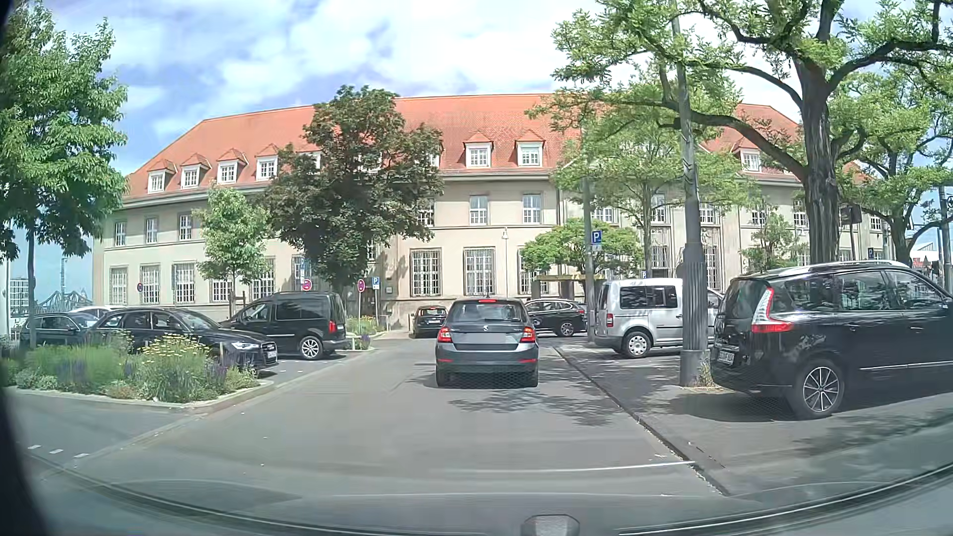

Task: Follow the waypoints while adhering to traffic rules and regulations

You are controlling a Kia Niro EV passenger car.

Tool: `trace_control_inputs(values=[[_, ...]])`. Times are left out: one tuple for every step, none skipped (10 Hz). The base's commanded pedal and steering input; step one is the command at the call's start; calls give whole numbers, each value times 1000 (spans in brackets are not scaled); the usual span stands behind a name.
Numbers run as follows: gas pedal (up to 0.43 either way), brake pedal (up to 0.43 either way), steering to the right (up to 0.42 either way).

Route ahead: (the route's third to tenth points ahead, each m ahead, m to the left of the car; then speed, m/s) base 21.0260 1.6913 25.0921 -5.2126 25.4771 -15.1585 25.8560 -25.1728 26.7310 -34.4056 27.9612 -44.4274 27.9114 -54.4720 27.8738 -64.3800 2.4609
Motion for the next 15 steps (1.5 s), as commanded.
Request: trace_control_inputs(values=[[0, 213, 20], [0, 213, 10], [0, 213, -3], [0, 213, -12], [0, 213, -15], [0, 213, -15], [0, 213, -13], [0, 213, -13], [0, 213, -16], [0, 213, -20], [0, 213, -23], [0, 220, -23], [0, 226, -23], [0, 232, -23], [0, 238, -22]])
